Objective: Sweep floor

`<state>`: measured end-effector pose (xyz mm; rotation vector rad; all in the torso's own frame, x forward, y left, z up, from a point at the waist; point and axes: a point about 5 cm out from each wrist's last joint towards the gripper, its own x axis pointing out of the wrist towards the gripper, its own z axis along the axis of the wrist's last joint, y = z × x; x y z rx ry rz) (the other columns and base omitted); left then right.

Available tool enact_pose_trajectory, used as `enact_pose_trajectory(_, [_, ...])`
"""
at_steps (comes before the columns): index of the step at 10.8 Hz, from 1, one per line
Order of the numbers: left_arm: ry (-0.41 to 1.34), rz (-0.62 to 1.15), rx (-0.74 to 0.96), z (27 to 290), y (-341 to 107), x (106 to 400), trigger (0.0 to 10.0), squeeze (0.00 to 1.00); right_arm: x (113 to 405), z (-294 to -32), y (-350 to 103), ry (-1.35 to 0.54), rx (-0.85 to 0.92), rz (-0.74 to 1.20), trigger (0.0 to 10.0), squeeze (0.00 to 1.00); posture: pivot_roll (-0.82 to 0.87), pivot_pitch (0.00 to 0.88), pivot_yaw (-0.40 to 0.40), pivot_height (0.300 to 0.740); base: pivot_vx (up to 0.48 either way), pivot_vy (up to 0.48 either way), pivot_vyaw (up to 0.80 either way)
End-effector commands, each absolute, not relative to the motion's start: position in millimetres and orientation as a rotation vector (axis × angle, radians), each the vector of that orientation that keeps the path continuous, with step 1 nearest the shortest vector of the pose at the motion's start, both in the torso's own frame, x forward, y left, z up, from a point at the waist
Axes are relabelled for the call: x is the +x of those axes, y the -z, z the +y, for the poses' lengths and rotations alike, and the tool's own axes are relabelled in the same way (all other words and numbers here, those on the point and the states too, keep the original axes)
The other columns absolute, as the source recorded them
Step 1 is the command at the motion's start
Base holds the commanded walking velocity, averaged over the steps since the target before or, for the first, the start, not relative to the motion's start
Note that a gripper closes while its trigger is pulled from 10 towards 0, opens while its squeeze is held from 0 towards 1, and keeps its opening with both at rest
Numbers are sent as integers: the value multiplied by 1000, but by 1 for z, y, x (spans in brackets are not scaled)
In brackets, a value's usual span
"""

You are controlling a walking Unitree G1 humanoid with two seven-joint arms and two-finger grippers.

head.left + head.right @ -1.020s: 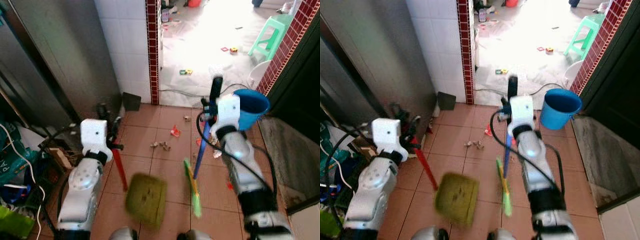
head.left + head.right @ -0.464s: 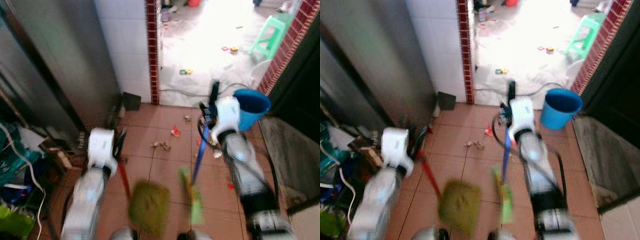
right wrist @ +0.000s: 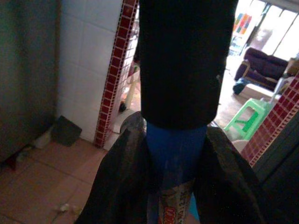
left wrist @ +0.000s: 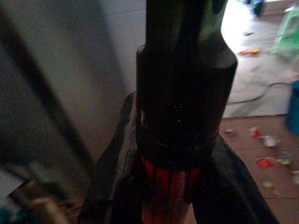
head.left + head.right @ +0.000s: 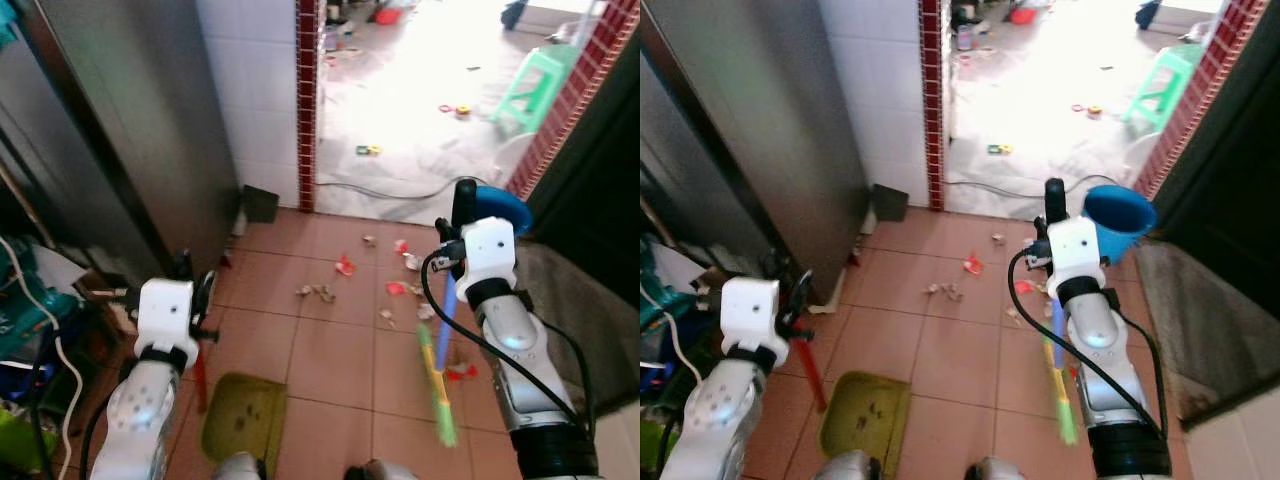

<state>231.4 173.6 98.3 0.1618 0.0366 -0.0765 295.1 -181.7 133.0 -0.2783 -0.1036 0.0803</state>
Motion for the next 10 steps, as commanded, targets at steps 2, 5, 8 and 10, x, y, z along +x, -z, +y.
enact_pose_trajectory(2, [88, -5, 147, 165, -107, 241, 10000, 0, 298, -169, -154, -106, -292, -211, 10000, 0, -86, 52, 39, 740, 0, 0, 0])
enact_pose_trajectory(5, [-22, -34, 123, 169, -109, 251, 10000, 0, 299, -169, -146, -56, -262, -196, 10000, 0, -73, 56, 43, 740, 0, 0, 0])
enact_pose_trajectory(8, [-80, -58, 95, 180, -116, 261, 10000, 0, 306, -158, -149, -93, -252, -200, 10000, 0, -75, 70, 19, 740, 0, 0, -225])
enact_pose_trajectory(10, [-66, -56, 37, 172, -116, 264, 10000, 0, 309, -158, -149, -95, -253, -195, 10000, 0, -78, 74, 16, 740, 0, 0, -800])
